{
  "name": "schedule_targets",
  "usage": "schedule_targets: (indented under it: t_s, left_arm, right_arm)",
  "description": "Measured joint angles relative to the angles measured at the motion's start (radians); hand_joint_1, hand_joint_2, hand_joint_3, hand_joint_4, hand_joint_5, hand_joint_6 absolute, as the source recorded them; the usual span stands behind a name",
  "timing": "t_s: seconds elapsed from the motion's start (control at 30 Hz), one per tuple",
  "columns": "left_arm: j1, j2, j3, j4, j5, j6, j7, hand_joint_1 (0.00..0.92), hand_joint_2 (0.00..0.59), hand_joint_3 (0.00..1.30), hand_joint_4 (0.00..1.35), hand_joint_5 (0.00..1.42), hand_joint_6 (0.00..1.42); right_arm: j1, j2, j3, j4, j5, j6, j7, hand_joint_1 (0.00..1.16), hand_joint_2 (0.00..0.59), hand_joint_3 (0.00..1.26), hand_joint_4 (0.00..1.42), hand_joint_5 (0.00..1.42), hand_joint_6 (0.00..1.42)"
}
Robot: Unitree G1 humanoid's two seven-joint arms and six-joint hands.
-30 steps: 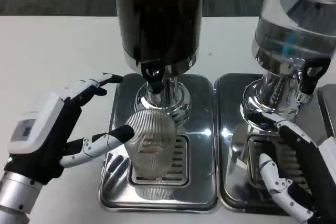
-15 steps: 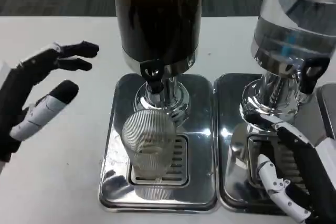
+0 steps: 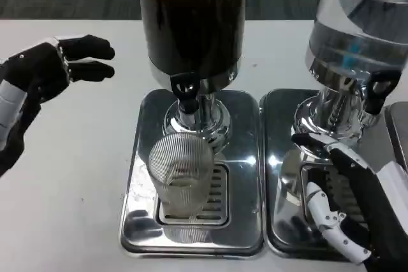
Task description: Grasp the cup under the faucet to collect the drink, then remove the cup.
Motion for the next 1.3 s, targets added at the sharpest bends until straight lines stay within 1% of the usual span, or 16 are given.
schedule_targets:
  t_s: [0.1,0.17,0.23,0.3,0.47,0.57,0.63,0.73,0.8,0.93,1.1,1.3]
  left_arm:
    - [-0.005,-0.003,0.018,-0.008,-0.027,0.060,-0.038,0.000,0.050,0.44,0.36,0.41,0.35]
    - [-0.010,-0.005,0.023,-0.013,-0.029,0.084,-0.052,0.000,0.049,0.44,0.36,0.41,0.35]
    - [-0.018,-0.006,0.030,-0.020,-0.050,0.134,-0.080,0.000,0.048,0.42,0.32,0.37,0.31]
    - [-0.027,-0.006,0.035,-0.022,-0.070,0.175,-0.105,0.000,0.047,0.40,0.31,0.35,0.28]
    - [-0.077,-0.005,0.047,-0.020,-0.104,0.283,-0.196,0.000,0.022,0.33,0.24,0.28,0.20]
    - [-0.110,-0.005,0.052,-0.009,-0.106,0.322,-0.245,0.000,0.019,0.32,0.21,0.26,0.17]
    - [-0.140,-0.005,0.052,0.009,-0.106,0.349,-0.280,0.000,0.014,0.27,0.17,0.23,0.13]
    - [-0.169,-0.005,0.055,0.027,-0.110,0.388,-0.318,0.000,0.013,0.24,0.15,0.20,0.12]
    - [-0.194,-0.005,0.056,0.049,-0.117,0.433,-0.352,0.000,0.004,0.21,0.11,0.18,0.09]
    - [-0.225,-0.005,0.057,0.077,-0.137,0.492,-0.401,0.000,0.000,0.17,0.07,0.14,0.05]
    - [-0.259,-0.005,0.059,0.101,-0.151,0.561,-0.443,0.000,0.002,0.16,0.05,0.13,0.04]
    - [-0.274,-0.006,0.062,0.106,-0.153,0.602,-0.469,0.000,0.005,0.16,0.05,0.12,0.04]
  right_arm:
    - [-0.005,0.000,0.000,0.005,0.000,0.000,0.000,0.44,0.586,0.27,0.17,0.14,0.13]
    - [-0.006,0.000,0.000,0.008,0.000,0.000,0.000,0.44,0.586,0.27,0.17,0.14,0.13]
    - [-0.009,0.000,0.002,0.012,0.000,0.000,0.000,0.44,0.586,0.27,0.17,0.14,0.13]
    - [-0.013,0.000,0.005,0.020,0.000,0.000,0.000,0.44,0.586,0.27,0.17,0.14,0.13]
    - [-0.015,0.001,0.011,0.029,0.000,0.000,-0.002,0.45,0.586,0.27,0.17,0.14,0.13]
    - [-0.015,0.001,0.013,0.029,0.000,0.000,-0.004,0.44,0.586,0.27,0.17,0.14,0.13]
    - [-0.015,0.002,0.014,0.029,0.000,0.000,-0.009,0.44,0.586,0.27,0.17,0.14,0.13]
    - [-0.015,0.002,0.019,0.030,0.000,0.000,-0.014,0.44,0.586,0.27,0.17,0.14,0.13]
    - [-0.016,0.002,0.022,0.030,0.000,0.000,-0.014,0.45,0.586,0.27,0.17,0.14,0.13]
    - [-0.021,0.002,0.022,0.034,0.000,0.000,-0.014,0.44,0.586,0.27,0.17,0.14,0.13]
    - [-0.035,0.001,0.023,0.038,0.000,0.000,-0.014,0.44,0.586,0.27,0.17,0.14,0.13]
    - [-0.034,0.001,0.023,0.039,0.000,0.000,-0.014,0.44,0.586,0.27,0.17,0.14,0.13]
